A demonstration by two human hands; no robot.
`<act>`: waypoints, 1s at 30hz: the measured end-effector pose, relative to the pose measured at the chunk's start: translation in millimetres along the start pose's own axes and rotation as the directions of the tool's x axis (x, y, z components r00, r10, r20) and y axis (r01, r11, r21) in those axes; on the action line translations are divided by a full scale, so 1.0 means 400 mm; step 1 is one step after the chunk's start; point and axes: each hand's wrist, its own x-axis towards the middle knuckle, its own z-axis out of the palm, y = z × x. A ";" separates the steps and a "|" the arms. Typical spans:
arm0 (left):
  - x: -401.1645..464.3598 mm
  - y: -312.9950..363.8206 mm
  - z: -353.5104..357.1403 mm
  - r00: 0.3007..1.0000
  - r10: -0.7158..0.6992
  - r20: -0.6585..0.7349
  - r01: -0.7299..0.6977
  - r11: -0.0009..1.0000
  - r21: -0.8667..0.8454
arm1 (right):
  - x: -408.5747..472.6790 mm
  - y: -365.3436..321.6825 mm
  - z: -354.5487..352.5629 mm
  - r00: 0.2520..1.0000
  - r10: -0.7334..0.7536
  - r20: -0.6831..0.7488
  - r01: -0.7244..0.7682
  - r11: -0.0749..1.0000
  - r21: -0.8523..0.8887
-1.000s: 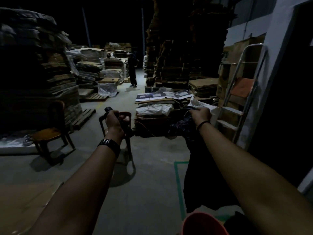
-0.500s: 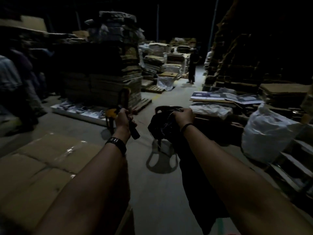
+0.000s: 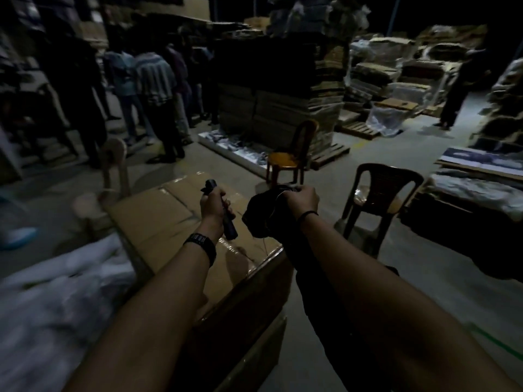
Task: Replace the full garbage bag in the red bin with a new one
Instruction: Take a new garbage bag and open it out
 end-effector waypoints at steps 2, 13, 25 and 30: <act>0.019 -0.006 -0.060 0.999 -0.013 -0.045 0.014 1.000 0.020 | -0.011 0.002 0.066 0.999 -0.011 0.035 0.011 1.000 -0.017; 0.028 -0.020 -0.237 0.917 -0.313 0.246 0.227 0.918 0.324 | -0.056 0.086 0.340 0.982 0.069 0.177 -0.049 0.992 -0.116; 0.074 -0.081 -0.230 0.894 -0.312 0.320 0.106 0.844 0.527 | -0.036 0.137 0.448 0.986 -0.022 0.166 0.089 0.909 -0.408; 0.095 -0.089 -0.225 0.944 -0.215 0.249 0.076 0.879 0.471 | -0.017 0.152 0.455 0.984 -0.041 0.173 0.112 0.897 -0.428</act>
